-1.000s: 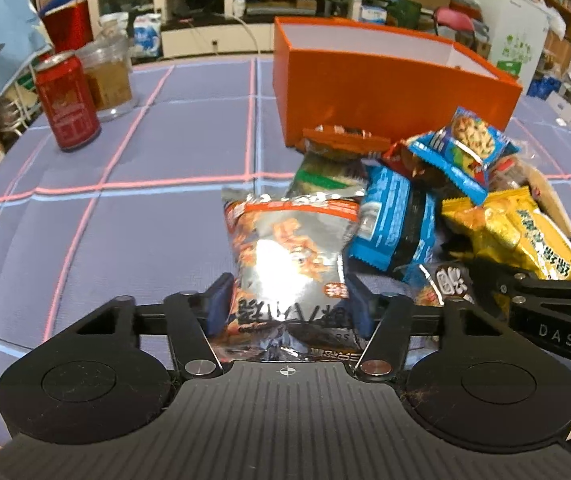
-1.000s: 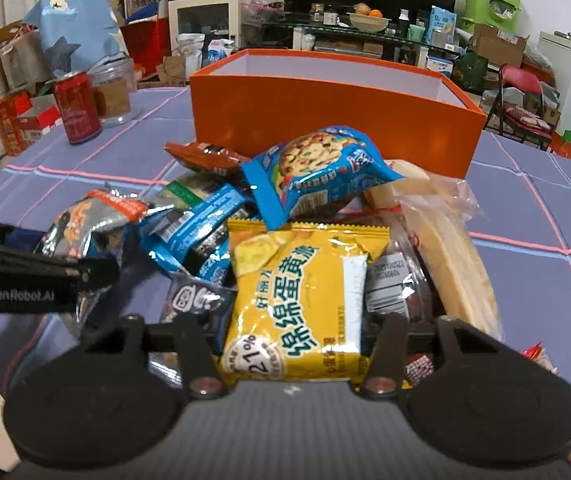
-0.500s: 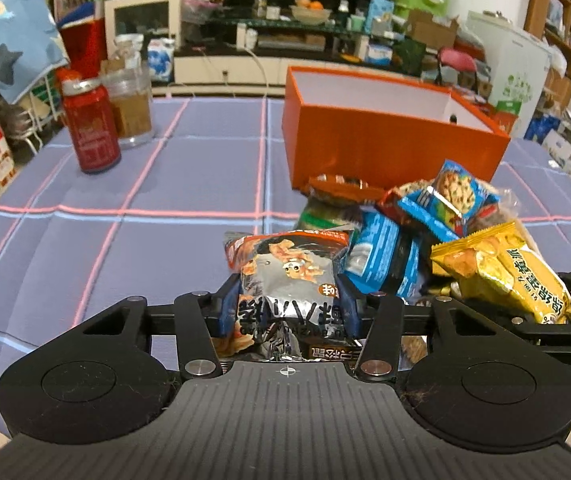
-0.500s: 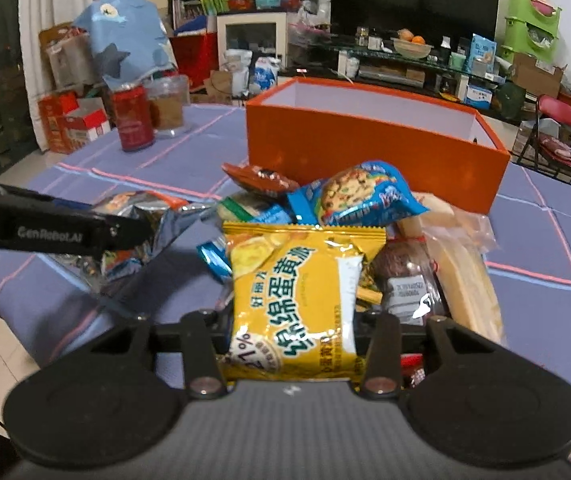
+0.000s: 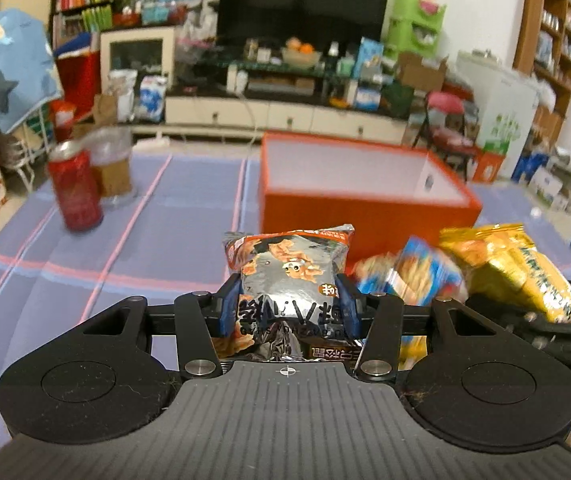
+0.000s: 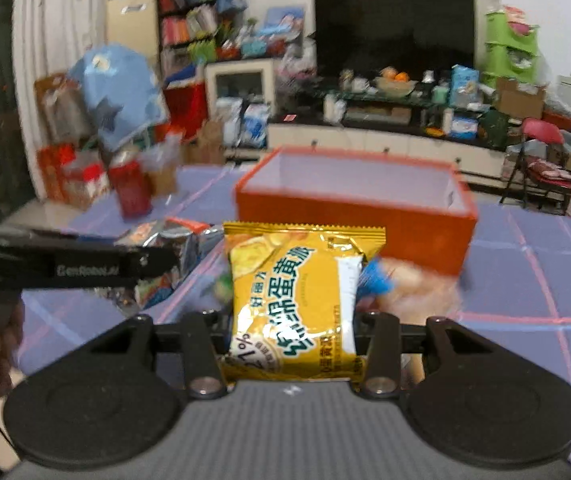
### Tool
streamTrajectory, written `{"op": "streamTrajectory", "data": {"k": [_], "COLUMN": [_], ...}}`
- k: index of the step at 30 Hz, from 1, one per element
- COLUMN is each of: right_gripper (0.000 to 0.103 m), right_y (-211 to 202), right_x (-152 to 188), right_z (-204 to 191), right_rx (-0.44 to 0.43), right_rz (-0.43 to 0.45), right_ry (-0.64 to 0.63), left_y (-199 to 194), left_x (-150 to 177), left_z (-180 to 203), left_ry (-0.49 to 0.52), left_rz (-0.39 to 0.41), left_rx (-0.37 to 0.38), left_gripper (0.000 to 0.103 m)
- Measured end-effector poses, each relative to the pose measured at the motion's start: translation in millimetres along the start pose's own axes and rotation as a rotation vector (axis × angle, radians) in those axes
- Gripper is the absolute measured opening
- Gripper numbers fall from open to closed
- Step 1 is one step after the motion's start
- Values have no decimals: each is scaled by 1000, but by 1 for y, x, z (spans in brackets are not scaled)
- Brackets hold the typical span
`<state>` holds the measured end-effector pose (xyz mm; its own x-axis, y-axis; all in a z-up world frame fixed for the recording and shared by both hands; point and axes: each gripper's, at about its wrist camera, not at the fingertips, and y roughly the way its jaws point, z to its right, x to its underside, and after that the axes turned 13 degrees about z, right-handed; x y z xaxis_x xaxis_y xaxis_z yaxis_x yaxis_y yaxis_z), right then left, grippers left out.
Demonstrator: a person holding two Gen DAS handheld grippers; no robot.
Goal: Organize snacks
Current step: 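Carry both bags over the orange box and open both tools to drop them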
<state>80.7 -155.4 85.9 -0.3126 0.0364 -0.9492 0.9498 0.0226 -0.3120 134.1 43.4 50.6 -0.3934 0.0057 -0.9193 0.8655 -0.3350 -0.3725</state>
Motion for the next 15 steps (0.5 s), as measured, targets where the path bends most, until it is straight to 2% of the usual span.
{"op": "streamTrajectory", "data": {"k": [3,6,10,15], "right_gripper": [44,44,44,46], "right_y": [17,55,128,204], "right_x": [-23,-42,-57,-60], "right_z": [28,52,77,84], "right_rx": [51,85,93,100], "right_rz": [30,27,-39,-165], "right_ry": [29,46,70,50], "left_y": [20,52,111,188], "left_x": [-20,-43,-66,-77], "left_z": [14,24,34,33], "left_ry": [14,13,8,2], "left_rz": [17,28,7,-70], "left_rx": [26,32,27,0], "left_gripper": [25,25,25,27]}}
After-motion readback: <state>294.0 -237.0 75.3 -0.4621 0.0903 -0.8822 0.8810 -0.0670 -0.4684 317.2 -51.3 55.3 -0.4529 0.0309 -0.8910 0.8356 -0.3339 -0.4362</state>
